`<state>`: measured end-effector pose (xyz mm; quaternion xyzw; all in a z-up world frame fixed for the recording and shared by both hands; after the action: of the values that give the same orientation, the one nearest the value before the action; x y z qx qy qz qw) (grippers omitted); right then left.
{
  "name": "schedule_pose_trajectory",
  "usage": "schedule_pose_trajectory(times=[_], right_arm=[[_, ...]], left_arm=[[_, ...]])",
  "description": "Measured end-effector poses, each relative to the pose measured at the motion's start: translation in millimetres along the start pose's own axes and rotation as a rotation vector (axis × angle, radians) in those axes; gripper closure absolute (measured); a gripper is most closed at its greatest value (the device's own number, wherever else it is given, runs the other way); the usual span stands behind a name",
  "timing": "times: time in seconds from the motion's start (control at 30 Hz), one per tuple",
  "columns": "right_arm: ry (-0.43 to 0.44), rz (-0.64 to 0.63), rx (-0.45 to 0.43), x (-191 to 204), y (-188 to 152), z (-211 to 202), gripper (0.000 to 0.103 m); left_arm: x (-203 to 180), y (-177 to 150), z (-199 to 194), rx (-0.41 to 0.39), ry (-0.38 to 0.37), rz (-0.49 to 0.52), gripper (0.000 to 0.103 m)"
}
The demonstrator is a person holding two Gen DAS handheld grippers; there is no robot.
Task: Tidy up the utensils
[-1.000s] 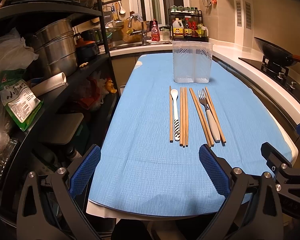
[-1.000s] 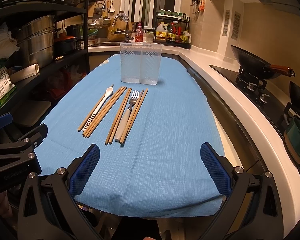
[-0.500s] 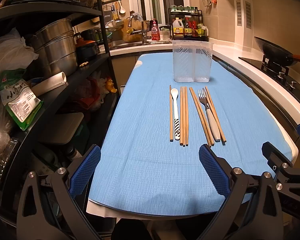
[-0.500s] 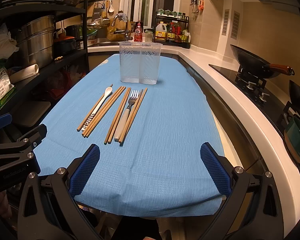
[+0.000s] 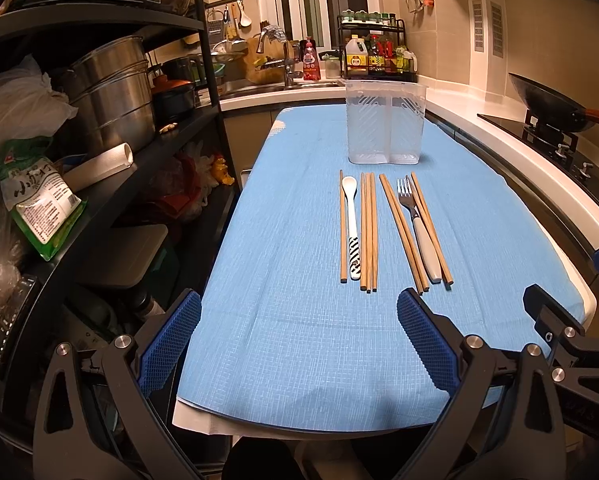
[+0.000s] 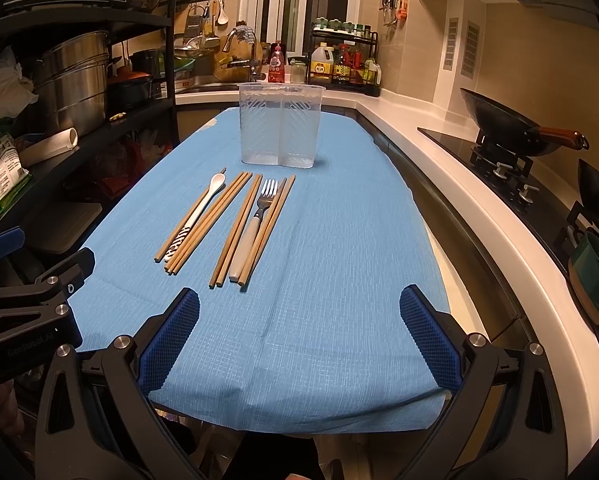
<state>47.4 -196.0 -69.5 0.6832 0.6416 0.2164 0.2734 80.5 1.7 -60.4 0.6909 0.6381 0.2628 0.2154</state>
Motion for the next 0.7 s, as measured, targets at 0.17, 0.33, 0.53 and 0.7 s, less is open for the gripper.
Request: schedule_pose_trajectory(times=[0.17,0.33,0.53,0.7], right_arm=[[0.001,-0.001,0.002,-0.6,-0.7,0.2,0.005],[0.001,0.001,0.001,-0.6,-0.8,0.0,0.005],[0.001,0.002,0.001,-1.0,-0.3,0.0,0.005],[0.002,0.001,0.0,-0.9,-0.5,0.1,0.005]], left_arm=[[-0.6,0.0,0.2,0.002,0.001,0.001,0.007],[-0.3,0.2,0.1,0.0,0.001,0.0,0.007],[-0.7,0.3,0.3,0.001,0.0,0.001,0.007],[-1.4,0.2,0.0,0.001,0.002,0.0,0.007]])
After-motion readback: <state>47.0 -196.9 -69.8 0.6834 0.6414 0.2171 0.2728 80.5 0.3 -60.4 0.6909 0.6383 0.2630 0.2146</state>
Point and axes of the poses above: each gripper's, at about its wrist camera, not at the fingertips, and z roughly the way its jaws point, x to its left, y to its top, the point moved 10 cm from there along z, roughly the way its jaws point, and after that the axes turned 13 degrees about x, right-handed, at the moved point
